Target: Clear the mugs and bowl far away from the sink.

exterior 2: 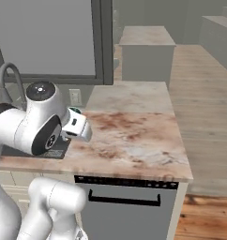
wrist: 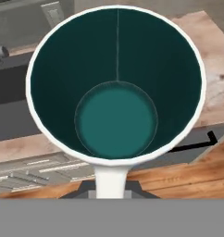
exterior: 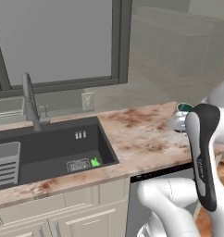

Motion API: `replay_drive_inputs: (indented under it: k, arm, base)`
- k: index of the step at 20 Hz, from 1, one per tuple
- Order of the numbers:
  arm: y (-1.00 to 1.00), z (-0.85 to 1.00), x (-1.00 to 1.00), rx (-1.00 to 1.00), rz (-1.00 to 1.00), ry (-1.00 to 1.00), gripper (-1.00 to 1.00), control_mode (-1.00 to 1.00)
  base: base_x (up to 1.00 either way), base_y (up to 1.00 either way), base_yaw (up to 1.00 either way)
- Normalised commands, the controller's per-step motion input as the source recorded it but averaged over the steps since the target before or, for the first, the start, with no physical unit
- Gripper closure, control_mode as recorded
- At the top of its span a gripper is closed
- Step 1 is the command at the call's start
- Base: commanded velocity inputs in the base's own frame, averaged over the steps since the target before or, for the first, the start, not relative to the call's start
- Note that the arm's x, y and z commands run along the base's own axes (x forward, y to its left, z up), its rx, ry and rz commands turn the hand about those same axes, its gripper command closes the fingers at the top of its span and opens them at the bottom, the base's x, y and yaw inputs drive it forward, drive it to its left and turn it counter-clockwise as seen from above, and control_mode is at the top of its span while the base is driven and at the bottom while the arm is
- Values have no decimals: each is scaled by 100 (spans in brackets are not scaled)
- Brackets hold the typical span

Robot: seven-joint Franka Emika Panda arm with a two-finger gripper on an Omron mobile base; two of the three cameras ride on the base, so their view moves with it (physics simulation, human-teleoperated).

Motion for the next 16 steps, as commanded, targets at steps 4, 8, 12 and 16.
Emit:
replay_drive_inputs:
  k: [4,8,12,16]
  arm:
    - [0,79,-58,-1,-1,0,100,-100]
    - [0,19,-52,0,0,8,100,-100]
    - [0,20,-52,-3,0,0,100,-100]
    - [0,12,-45,-19,0,-4,100,-100]
  base:
    - [0,0,0]
    - [0,0,0]
    - [0,0,0]
    - [0,0,0]
